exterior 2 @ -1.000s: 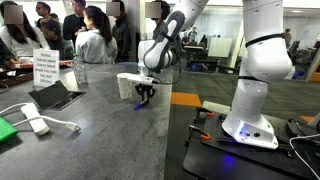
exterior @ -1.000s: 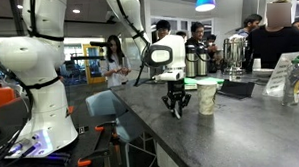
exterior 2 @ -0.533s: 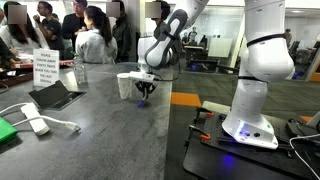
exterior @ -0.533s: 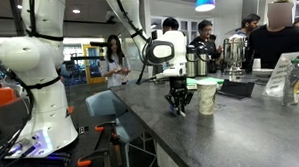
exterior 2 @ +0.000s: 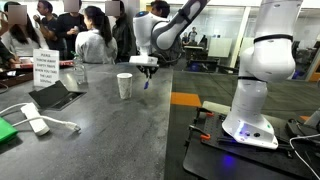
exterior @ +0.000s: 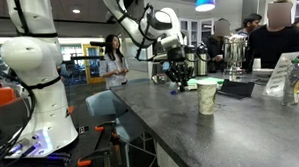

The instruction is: Put the blue sharpie in the cup

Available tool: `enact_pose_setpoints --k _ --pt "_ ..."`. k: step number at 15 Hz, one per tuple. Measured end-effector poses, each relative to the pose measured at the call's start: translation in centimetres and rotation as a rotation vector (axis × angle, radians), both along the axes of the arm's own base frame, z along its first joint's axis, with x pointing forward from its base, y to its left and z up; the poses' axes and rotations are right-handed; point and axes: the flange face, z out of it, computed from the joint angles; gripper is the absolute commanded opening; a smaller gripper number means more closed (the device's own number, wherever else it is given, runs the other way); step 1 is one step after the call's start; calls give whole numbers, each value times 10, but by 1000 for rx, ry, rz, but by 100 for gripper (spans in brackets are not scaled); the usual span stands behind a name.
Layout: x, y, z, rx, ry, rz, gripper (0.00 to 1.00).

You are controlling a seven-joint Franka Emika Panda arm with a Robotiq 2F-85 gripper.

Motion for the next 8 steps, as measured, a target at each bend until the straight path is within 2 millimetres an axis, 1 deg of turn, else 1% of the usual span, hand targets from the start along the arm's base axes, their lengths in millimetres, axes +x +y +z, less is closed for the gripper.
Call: enact_pose_setpoints --k 2,4,6,8 --pt "-6 13 25 -92 18 23 5" --pt "-8 28 45 -192 35 58 5" --pt "-7 44 59 -290 49 97 5" --pt "-2 57 66 -369 58 130 5"
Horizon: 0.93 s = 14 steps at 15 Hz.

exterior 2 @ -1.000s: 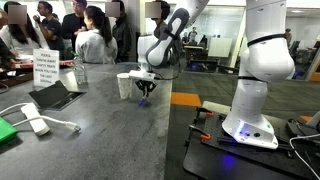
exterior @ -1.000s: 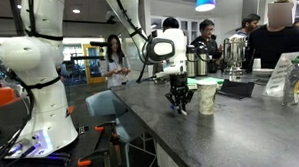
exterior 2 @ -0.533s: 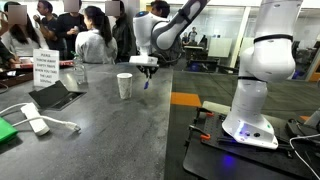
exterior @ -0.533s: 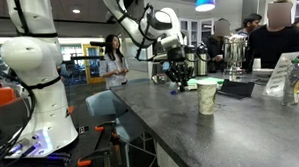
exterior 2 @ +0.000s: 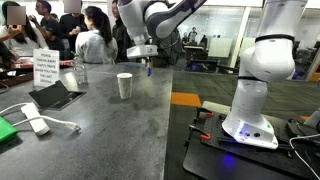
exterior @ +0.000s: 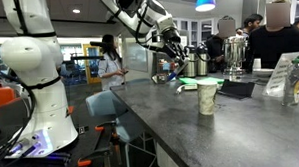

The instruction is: Put the blue sharpie in the cup

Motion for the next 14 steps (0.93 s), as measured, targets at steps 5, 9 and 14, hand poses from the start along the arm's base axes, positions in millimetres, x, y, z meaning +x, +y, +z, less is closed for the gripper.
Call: enact_pose_setpoints --k 5,9,14 --pt "38 16 -3 -162 -5 109 5" --pt "71 35 -11 -235 -26 196 5" --pt "101 59 -28 -302 -45 281 5"
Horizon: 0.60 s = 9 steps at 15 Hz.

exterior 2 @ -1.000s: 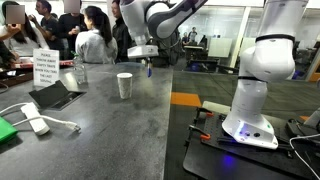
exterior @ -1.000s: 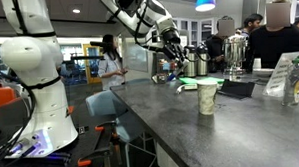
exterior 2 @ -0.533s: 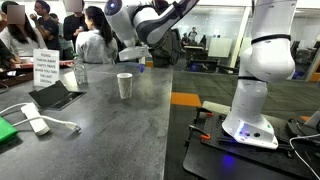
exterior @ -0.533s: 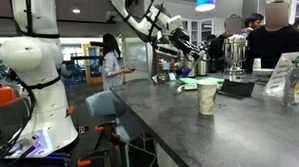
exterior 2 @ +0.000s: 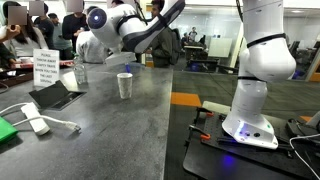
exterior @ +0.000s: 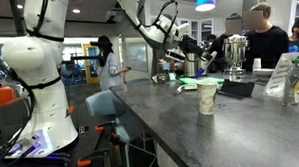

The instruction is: Put the blue sharpie in the cup

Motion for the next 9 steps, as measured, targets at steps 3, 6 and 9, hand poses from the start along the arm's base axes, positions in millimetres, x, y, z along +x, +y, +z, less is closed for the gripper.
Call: enact_pose_setpoints --k 3,6,9 --pt "12 4 -13 -36 -2 31 5" --pt "19 4 -24 -55 -1 43 5" --pt "21 4 -34 -69 -13 48 5"
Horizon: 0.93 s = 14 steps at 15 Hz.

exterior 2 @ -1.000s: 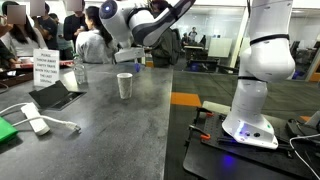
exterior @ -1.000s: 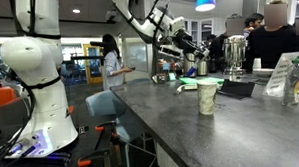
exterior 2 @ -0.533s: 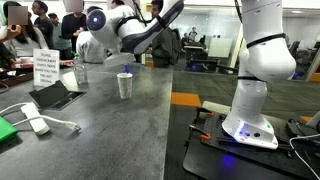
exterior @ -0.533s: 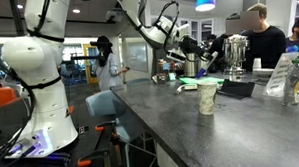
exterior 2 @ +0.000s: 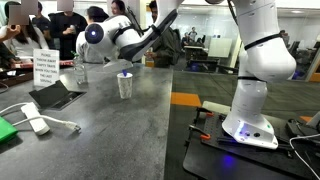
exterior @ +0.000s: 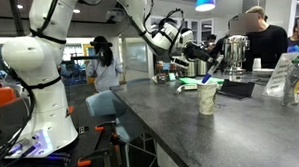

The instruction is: Put the blue sharpie in the cup

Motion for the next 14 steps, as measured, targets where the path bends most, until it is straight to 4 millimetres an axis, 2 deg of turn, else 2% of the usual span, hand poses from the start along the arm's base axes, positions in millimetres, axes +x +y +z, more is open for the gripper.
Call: enact_pose_setpoints --k 4,5,6,12,14 --pt "1 -1 -12 -1 -12 -7 5" --pt "1 -2 -14 -1 -10 -8 43" --pt "1 -2 -16 -1 -9 -9 44" --pt "3 0 -13 3 -13 -8 89" --pt "3 3 -7 33 -6 -10 100"
